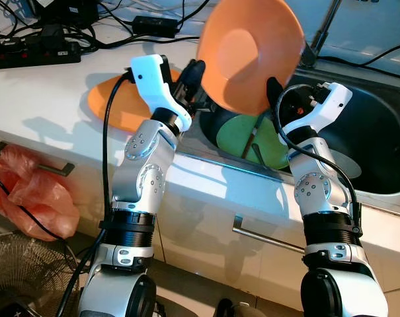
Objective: Kitchen organization
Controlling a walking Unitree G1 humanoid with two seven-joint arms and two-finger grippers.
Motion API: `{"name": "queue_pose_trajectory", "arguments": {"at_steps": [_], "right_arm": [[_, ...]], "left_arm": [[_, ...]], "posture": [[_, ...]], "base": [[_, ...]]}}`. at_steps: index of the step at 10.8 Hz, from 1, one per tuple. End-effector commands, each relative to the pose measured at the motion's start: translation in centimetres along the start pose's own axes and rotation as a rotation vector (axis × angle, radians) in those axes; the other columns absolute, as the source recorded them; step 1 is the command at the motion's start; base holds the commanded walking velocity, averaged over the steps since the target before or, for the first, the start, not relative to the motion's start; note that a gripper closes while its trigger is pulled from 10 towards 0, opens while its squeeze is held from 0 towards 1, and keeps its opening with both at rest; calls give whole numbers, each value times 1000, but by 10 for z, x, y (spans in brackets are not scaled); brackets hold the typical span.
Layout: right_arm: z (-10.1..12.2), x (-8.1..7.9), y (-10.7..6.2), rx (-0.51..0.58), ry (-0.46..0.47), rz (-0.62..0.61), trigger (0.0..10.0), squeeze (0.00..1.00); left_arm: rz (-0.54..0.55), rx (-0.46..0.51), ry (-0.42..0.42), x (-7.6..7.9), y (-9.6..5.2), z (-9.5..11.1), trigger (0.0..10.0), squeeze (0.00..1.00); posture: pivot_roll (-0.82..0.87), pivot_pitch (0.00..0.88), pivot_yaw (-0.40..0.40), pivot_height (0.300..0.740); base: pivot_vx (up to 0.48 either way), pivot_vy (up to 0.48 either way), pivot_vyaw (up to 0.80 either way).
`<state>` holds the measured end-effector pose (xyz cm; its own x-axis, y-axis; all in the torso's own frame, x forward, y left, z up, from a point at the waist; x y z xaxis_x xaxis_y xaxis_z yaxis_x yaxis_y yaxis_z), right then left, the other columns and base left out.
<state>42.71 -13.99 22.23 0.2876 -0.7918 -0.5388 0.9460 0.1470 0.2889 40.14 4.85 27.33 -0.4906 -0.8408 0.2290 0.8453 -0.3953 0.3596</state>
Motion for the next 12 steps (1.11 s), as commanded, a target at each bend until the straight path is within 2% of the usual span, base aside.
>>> {"name": "queue_pose_trajectory", "arguments": {"at_steps": [1,5,6,7,10,11,12], "right_arm": [[-1,1,-2,-4,5,3,10000,0],[-2,2,-3,-9,9,-2,10000,0],[-2,3,-3,-6,10,-6,0,0],[-2,4,-4,-2,13,-11,0,0],[-1,3,-4,3,20,-8,0,0],[0,3,-4,6,24,-9,0,0],[1,4,-4,9,26,-11,0,0]], "left_arm": [[-50,42,-8,12,1,11,10000,0],[-104,43,-44,22,-1,12,10000,0],[-109,40,-44,22,-1,12,10000,0],[-114,33,-46,23,-1,10,10000,0],[-112,-18,35,22,-2,-1,10000,0],[-114,-24,39,22,-2,-3,10000,1000],[-101,-28,42,20,-1,-4,10000,1000]], "posture": [[9,100,-24,740],[12,107,-27,740],[12,108,-27,740],[12,111,-27,740],[13,115,-27,740],[11,115,-26,740],[9,114,-25,740]], "base": [[0,0,0],[0,0,0],[0,0,0],[0,0,0],[0,0,0],[0,0,0],[0,0,0]]}}
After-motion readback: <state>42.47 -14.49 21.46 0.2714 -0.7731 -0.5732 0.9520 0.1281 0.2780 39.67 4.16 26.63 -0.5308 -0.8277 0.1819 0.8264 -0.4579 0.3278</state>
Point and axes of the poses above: a point about 5 cm out from each wrist's last joint towards the gripper, its own y axis pointing out of the wrist towards the gripper, its own z axis along the axis of the wrist's last joint, x = y × z, the point moved 6 cm from there along y, pointing out of the wrist towards the gripper, and after that the axes turned 4 degrees about y, right-handed, at the moved point
